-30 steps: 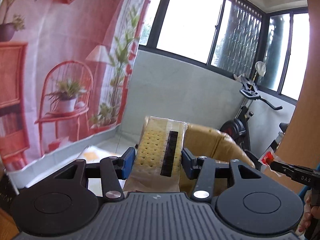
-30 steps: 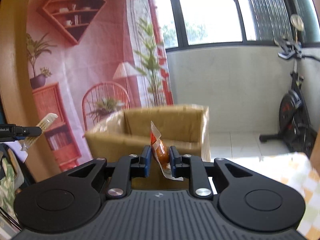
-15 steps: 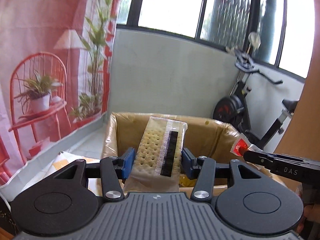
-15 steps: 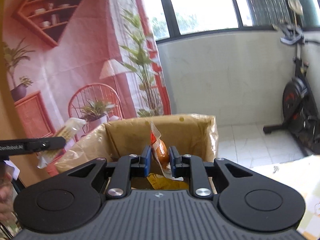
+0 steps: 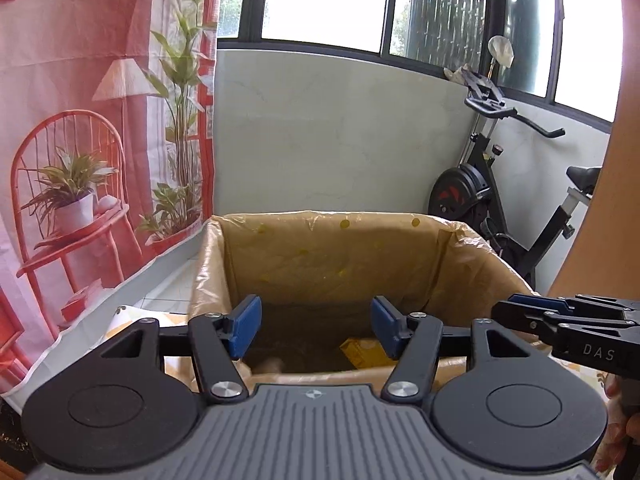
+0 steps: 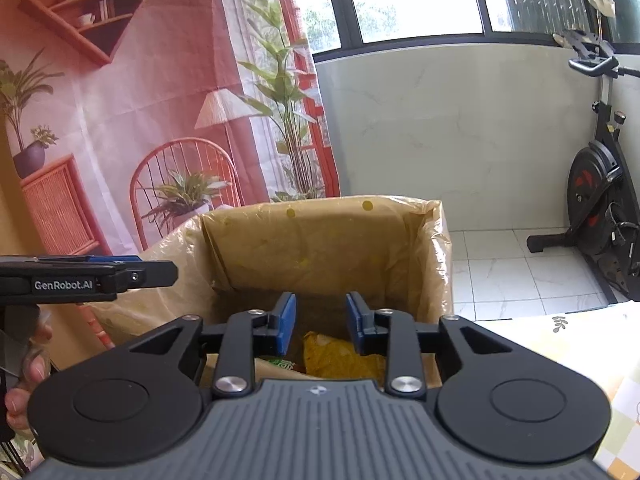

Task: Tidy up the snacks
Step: 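Move both grippers back toward the remaining snacks on the table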

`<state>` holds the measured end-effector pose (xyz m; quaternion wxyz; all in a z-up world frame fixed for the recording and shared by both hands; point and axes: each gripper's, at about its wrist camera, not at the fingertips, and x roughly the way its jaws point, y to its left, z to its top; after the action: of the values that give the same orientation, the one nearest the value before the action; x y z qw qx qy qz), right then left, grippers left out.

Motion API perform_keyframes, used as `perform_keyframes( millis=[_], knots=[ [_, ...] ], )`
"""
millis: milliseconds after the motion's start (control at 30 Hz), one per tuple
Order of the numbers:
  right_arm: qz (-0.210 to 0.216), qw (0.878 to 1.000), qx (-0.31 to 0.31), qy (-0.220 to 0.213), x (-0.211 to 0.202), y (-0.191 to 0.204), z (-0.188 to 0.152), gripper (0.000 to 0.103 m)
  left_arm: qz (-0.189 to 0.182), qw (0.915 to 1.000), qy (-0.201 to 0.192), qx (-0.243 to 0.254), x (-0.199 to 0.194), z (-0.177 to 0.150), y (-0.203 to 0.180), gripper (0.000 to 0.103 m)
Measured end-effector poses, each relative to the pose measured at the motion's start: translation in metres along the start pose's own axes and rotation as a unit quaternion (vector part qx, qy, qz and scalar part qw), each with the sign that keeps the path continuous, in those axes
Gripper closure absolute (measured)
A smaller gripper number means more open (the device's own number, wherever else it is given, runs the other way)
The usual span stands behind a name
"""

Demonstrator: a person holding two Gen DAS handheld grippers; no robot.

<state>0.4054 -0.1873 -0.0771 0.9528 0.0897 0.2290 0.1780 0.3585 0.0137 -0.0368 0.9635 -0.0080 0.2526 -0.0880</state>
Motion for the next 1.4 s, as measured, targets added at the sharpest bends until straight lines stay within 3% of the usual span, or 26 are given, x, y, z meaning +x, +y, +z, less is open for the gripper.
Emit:
perform_keyframes(
  millis=[300, 567, 800, 1133, 1400],
  knots=[
    [0.022, 0.999, -0.002, -0.038, -0.056, 0.002, -0.028, 0.072, 0.012, 0.9996, -0.023, -0.013, -0.070, -0.019, 0.032, 0.040],
    [0.016, 0.999, 0.008, -0.042, -0.087, -0.007, -0.067, 0.072, 0.037, 0.9972, -0.010, -0.065, -0.106, -0.048, 0.079, 0.040],
    [0.003, 1.000, -0.002, -0.017, -0.099, -0.014, -0.109, 0.072, 0.057, 0.9914, 0.007, -0.117, -0.126, -0.079, 0.111, 0.040],
    [-0.014, 0.998, -0.010, 0.061, -0.093, -0.017, -0.180, 0.072, 0.058, 0.9867, 0.021, -0.150, -0.142, -0.117, 0.118, 0.040],
    [-0.008, 0.994, 0.017, 0.109, -0.090, -0.017, -0.217, 0.071, 0.047, 0.9831, 0.062, -0.166, -0.130, -0.156, 0.113, 0.040]
  ],
)
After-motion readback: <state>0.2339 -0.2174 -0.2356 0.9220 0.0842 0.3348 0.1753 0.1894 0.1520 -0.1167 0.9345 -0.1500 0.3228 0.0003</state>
